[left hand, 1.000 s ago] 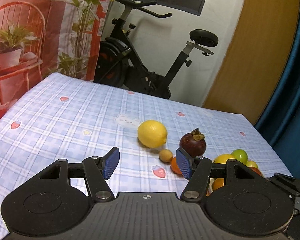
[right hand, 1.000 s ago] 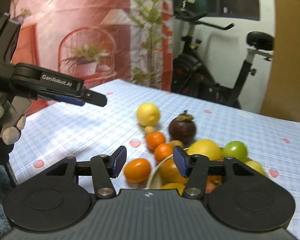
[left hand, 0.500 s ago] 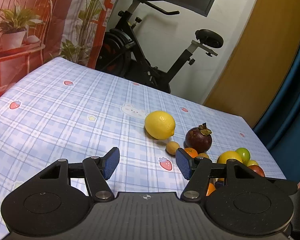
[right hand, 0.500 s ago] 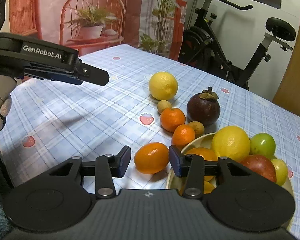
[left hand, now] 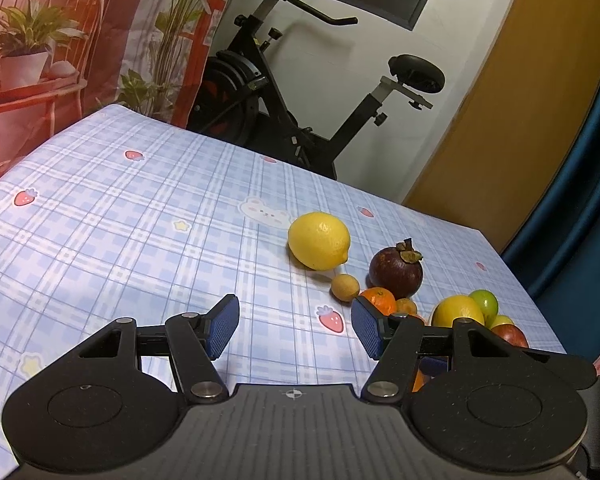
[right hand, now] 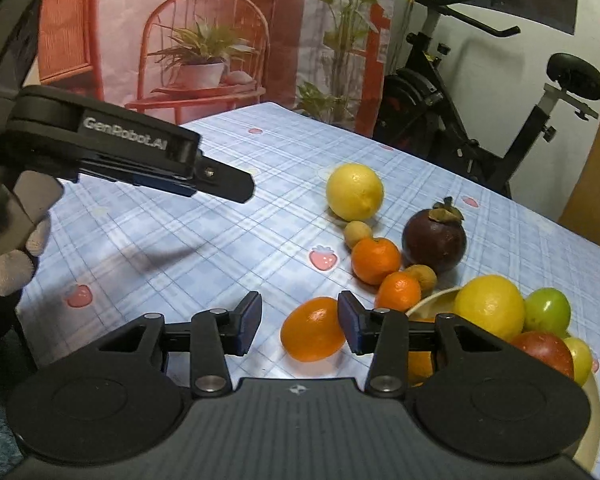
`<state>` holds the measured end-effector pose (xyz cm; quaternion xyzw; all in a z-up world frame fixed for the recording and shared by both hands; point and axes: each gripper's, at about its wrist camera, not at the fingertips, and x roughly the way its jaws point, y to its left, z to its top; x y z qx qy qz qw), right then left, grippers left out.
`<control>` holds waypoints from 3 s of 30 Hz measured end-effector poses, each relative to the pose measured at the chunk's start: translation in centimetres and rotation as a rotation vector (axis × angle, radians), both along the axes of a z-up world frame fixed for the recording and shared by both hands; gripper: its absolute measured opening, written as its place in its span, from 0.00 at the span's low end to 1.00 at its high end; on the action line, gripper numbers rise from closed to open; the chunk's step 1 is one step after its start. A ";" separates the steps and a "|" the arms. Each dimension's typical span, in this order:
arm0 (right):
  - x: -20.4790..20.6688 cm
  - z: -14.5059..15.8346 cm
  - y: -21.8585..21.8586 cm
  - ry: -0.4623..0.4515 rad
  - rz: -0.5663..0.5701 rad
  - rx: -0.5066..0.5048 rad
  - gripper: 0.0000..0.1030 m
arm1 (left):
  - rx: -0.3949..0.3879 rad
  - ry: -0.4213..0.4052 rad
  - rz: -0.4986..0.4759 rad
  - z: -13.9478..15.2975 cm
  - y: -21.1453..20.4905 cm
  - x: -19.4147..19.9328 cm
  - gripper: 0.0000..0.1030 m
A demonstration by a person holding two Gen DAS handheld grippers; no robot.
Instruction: Organize fruits
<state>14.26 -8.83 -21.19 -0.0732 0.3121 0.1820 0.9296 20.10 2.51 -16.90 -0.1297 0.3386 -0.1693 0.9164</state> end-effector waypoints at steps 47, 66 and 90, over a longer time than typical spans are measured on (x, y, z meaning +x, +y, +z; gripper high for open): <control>-2.3 -1.7 -1.9 -0.005 -0.047 0.100 0.44 | 0.056 0.077 -0.138 -2.4 -2.8 0.3 0.54; 3.5 1.4 -3.1 0.008 -0.099 0.001 0.35 | -0.021 0.079 -0.085 -0.6 -1.5 4.2 0.53; 5.4 -1.2 -2.1 0.079 -0.030 -0.063 0.32 | -0.043 0.046 -0.148 3.6 -3.8 2.2 0.42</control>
